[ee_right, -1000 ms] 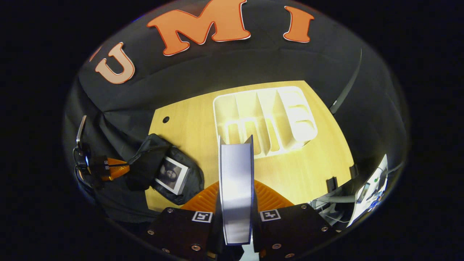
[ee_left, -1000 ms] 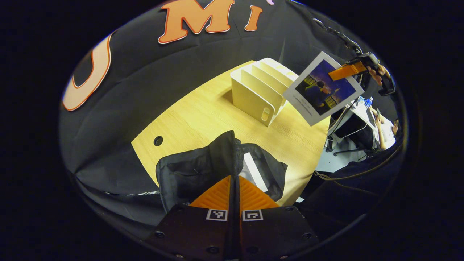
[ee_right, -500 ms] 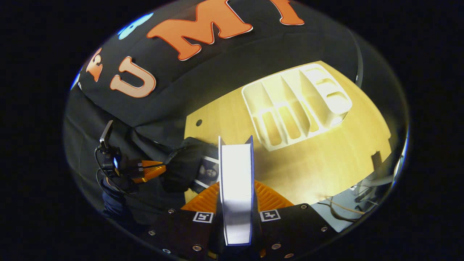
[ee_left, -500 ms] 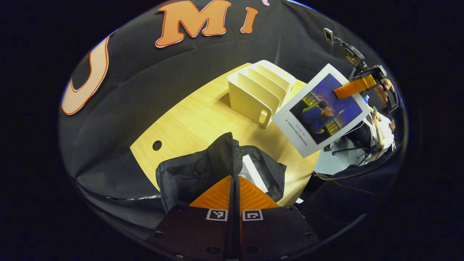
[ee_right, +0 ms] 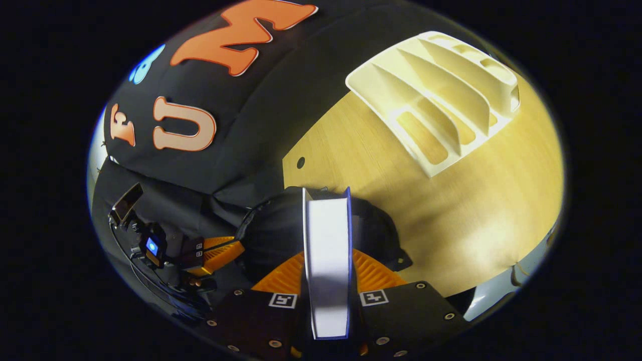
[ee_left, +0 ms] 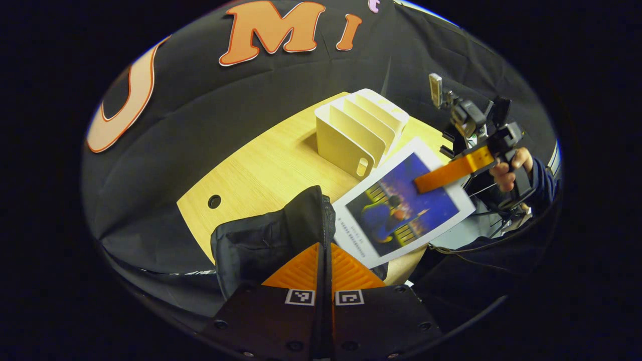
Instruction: Open the schoolbag, grab two books from the bookshelf and put them into the schoolbag.
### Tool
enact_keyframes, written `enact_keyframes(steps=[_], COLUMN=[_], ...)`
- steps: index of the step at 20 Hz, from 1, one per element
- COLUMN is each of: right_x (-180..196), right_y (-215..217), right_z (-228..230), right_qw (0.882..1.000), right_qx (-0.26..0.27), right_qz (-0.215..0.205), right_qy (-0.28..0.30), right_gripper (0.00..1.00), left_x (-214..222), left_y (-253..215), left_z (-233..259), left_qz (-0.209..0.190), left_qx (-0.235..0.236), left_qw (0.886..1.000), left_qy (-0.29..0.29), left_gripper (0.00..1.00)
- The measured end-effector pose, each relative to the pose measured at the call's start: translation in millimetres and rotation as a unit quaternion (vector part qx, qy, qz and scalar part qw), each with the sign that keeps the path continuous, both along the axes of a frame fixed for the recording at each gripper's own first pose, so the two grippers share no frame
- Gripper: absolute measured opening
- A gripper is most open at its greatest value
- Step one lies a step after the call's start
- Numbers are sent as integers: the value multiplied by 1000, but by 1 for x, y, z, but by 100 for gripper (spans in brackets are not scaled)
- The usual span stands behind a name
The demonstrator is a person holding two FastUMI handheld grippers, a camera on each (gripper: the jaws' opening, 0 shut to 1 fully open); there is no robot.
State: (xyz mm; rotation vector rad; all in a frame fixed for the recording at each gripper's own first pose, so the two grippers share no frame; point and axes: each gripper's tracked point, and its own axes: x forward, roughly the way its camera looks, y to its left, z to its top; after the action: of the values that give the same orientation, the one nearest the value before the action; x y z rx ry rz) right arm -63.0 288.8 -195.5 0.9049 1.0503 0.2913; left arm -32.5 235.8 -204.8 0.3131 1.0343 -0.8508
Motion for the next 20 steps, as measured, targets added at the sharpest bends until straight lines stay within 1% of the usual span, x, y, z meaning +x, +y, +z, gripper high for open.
enact_keyframes(steps=[1,4,8,9,13,14,15,17,20], right_x=[4,16,25,29,37,37,38,43,45], right_y=[10,33,65,74,97,101,107,119,130], right_z=[-7,-27,-48,-54,-64,-66,-70,-80,-93], right_qw=[1000,999,999,998,994,992,991,991,989], right_qx=[14,32,43,54,102,110,116,124,137], right_qz=[-6,-15,-12,-11,-49,-56,-58,-53,-48], right_qy=[1,-4,-10,-7,-6,-9,-12,-17,-8], right_gripper=[31,31,30,30,30,41,30,31,35], left_x=[0,3,2,1,-10,-11,-11,-17,-22], left_y=[-1,-4,-9,-10,-29,-31,-33,-39,-48], left_z=[0,3,4,5,0,-2,-4,-7,-10], left_qz=[1,4,7,6,-1,-3,-3,-6,-11], left_qx=[-3,-13,-28,-30,-46,-48,-49,-53,-58], left_qw=[1000,1000,1000,1000,999,999,999,998,998], left_qy=[0,-2,-3,-2,11,13,18,25,33], left_gripper=[1,1,1,1,1,1,1,1,1])
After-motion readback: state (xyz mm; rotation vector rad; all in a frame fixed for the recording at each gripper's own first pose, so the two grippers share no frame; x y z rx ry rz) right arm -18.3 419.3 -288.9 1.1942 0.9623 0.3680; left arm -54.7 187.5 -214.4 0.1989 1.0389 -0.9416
